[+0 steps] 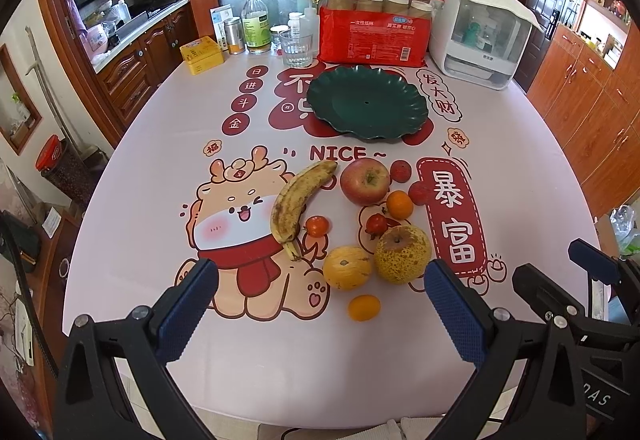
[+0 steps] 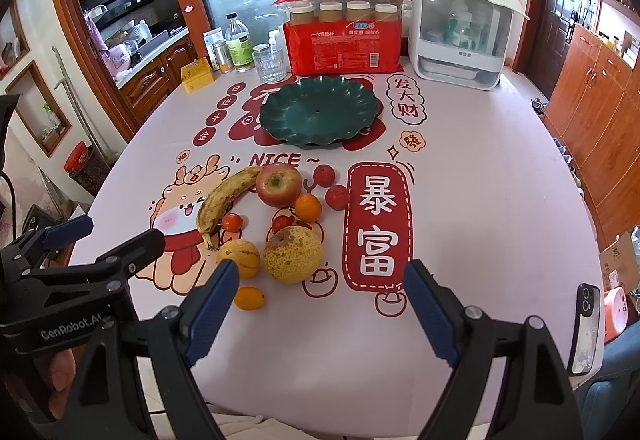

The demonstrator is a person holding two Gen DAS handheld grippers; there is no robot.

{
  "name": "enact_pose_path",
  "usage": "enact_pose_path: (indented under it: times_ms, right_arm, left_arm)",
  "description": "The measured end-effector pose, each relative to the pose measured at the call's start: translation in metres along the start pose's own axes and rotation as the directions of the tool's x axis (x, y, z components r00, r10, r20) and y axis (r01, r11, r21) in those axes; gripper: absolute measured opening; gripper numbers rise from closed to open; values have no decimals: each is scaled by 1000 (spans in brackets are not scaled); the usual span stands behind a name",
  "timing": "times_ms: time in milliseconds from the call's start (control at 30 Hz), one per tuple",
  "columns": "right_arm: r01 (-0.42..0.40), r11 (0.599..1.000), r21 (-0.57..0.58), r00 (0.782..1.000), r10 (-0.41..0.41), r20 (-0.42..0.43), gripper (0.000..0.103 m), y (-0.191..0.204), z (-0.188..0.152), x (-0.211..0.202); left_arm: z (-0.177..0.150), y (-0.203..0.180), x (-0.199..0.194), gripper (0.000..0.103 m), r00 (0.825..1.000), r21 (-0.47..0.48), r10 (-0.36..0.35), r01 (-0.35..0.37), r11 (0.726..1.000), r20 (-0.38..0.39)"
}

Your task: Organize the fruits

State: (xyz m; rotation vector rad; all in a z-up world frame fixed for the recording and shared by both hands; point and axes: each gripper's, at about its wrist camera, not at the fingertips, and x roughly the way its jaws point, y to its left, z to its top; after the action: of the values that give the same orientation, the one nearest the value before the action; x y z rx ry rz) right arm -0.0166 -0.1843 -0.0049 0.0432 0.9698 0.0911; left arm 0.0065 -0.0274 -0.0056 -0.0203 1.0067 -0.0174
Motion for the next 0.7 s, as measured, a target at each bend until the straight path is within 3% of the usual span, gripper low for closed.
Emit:
enact_pose_path:
  times_ms: [700]
  right_arm:
    - [-55, 998, -31, 998, 54, -19, 85, -1, -1, 1]
  left_arm:
    - [-8, 9, -6, 102, 999, -40, 42, -43, 998, -22]
